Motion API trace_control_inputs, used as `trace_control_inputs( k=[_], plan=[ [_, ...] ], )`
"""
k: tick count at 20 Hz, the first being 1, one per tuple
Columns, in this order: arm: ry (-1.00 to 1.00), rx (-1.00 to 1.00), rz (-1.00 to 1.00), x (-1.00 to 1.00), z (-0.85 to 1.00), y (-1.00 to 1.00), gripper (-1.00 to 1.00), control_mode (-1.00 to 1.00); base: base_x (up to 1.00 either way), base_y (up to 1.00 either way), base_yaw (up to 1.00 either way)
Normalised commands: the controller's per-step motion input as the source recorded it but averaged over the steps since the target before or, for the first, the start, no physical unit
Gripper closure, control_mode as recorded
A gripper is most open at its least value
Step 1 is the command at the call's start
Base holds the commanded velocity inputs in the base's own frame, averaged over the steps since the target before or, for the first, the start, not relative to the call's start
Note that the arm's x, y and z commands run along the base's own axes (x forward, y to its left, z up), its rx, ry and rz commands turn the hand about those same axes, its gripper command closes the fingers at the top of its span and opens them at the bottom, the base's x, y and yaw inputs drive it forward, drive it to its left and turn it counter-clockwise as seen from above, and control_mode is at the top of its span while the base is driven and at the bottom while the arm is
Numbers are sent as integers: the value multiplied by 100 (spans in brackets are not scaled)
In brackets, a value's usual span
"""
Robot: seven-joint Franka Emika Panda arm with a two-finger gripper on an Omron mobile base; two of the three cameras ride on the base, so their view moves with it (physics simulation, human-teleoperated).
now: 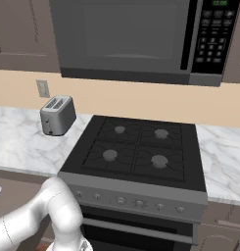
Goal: Take the pizza cutter from the drawer on the left and place it on the dining counter for cutting.
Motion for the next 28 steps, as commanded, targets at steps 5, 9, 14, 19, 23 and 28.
trace_control_inputs(
  k=[5,9,14,19,23,28],
  plan=[
    [0,0,0,0,-30,11,-100,-100,0,0,0],
    [0,0,0,0,-33,11,-100,-100,0,0,0],
    [3,0,0,0,-25,9,100,-100,0,0,0],
    [0,0,0,0,0,0,100,-100,0,0,0],
    [0,0,0,0,0,0,100,-100,0,0,0],
    [-3,0,0,-7,11,0,100,-100,0,0,0]
  ],
)
